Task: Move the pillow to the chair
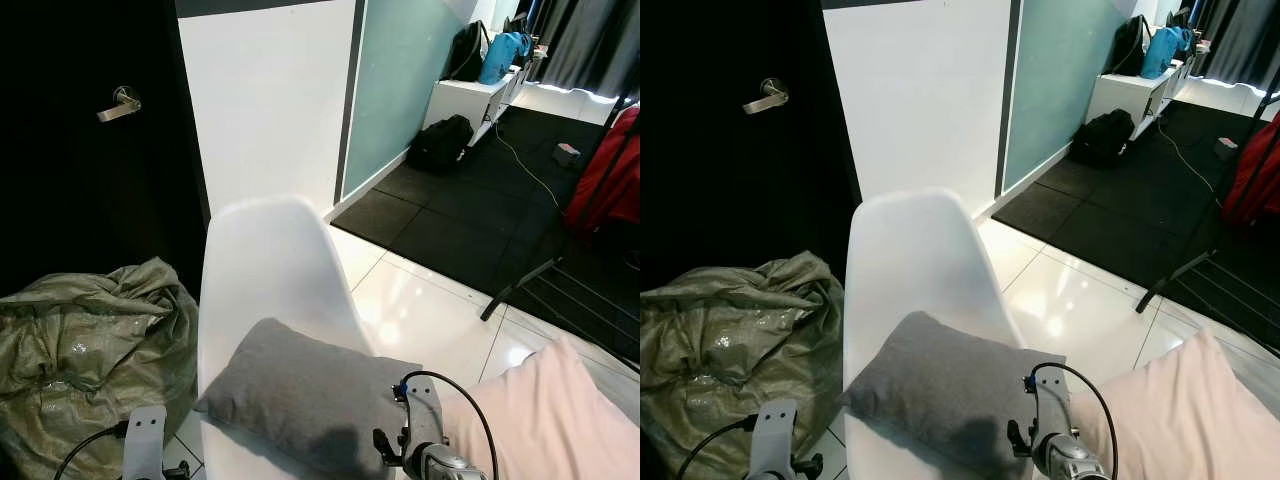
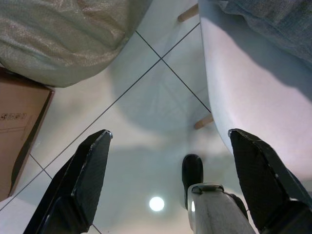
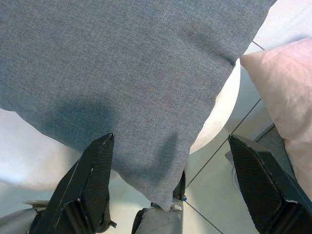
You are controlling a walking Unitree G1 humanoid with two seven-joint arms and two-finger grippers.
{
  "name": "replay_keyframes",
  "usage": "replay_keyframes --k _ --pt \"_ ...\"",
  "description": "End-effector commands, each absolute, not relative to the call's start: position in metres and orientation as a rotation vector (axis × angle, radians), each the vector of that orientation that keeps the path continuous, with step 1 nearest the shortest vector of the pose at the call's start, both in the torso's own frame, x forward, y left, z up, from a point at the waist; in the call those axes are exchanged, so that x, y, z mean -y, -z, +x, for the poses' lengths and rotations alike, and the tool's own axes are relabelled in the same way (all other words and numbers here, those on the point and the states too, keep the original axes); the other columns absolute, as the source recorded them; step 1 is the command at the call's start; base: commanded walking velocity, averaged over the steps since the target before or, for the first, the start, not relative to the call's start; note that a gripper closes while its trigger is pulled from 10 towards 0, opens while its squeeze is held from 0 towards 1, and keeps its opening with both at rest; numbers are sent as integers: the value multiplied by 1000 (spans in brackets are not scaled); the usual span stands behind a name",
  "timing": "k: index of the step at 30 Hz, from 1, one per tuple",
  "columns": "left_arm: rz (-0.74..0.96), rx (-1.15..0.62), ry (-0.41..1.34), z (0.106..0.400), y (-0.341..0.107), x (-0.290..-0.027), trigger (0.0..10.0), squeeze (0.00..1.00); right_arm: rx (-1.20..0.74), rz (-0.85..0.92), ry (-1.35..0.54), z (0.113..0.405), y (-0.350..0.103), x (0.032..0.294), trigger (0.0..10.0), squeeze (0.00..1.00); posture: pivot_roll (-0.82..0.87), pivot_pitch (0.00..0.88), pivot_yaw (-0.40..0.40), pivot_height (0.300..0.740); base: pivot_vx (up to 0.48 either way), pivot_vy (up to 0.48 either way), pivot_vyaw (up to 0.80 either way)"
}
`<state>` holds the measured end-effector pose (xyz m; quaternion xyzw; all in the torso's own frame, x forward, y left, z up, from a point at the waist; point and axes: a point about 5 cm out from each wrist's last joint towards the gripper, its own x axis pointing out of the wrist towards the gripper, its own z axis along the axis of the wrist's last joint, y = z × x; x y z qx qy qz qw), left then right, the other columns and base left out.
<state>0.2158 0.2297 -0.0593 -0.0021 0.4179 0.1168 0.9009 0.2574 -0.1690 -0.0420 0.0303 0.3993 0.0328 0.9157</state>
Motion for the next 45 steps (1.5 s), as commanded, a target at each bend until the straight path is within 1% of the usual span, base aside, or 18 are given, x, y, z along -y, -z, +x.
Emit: replay_keyframes --k 1,15,45 --pt "-12 -891 -240 210 63 -229 10000 0 -825 54 -69 255 44 170 10000 0 -8 45 -18 740 0 0 0" --pt "-12 -892 -239 210 63 -229 10000 0 -827 55 -69 254 44 170 10000 0 -6 29 -16 740 0 0 0" --pt "-17 -888 -245 209 63 -232 10000 0 -823 62 -65 255 44 169 10000 0 -5 43 -20 740 0 0 0"
